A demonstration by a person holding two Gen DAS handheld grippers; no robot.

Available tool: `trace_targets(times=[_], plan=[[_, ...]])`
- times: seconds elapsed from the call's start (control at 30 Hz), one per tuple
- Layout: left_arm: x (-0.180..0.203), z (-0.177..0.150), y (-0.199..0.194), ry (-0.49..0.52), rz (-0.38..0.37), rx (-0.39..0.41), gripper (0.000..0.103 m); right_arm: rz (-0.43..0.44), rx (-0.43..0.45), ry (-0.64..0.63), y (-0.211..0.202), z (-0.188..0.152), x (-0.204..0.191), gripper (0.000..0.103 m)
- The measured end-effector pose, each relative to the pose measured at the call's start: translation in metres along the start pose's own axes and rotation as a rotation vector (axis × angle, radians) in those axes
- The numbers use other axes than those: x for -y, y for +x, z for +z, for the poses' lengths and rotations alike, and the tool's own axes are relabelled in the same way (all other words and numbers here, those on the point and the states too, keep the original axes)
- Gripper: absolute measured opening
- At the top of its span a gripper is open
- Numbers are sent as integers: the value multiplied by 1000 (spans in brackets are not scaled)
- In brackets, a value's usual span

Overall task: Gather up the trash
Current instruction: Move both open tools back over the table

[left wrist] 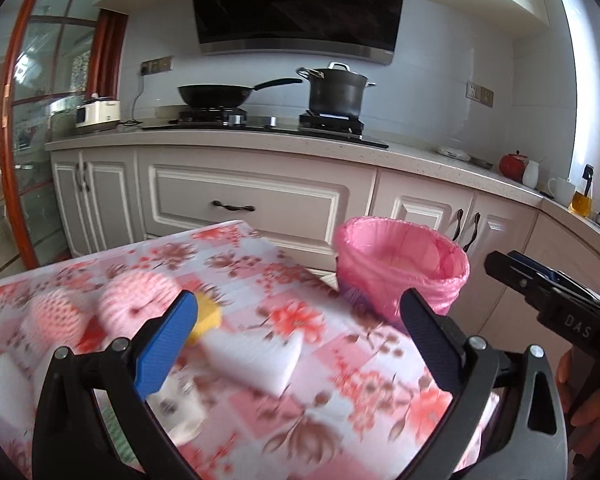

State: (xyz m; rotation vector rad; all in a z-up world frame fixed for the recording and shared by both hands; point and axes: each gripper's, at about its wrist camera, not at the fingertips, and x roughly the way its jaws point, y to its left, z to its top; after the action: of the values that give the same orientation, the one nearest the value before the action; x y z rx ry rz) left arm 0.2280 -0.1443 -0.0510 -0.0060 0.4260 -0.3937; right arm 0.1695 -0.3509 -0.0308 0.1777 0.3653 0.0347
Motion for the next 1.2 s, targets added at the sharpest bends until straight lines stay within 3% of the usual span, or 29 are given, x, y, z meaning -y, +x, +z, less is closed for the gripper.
trace_targets(times=[0.27, 0.5, 0.8, 0.87, 1.2], plan=[[-43, -41, -52, -1, 77, -1, 98, 74, -70, -69, 9, -27, -59, 59], [-95, -71, -80, -93, 134, -26, 98, 119, -140, -129, 28, -50, -99, 59], [-140, -97, -95, -134, 274, -61, 98, 181, -248, -180, 60, -75, -139, 59], [-146, -99, -97, -138, 299, -57, 98, 204, -258, -190, 67, -77, -150, 67], [-169, -102, -92, -126, 373, -85, 98, 284, -344, -190, 114, -83, -196, 70]])
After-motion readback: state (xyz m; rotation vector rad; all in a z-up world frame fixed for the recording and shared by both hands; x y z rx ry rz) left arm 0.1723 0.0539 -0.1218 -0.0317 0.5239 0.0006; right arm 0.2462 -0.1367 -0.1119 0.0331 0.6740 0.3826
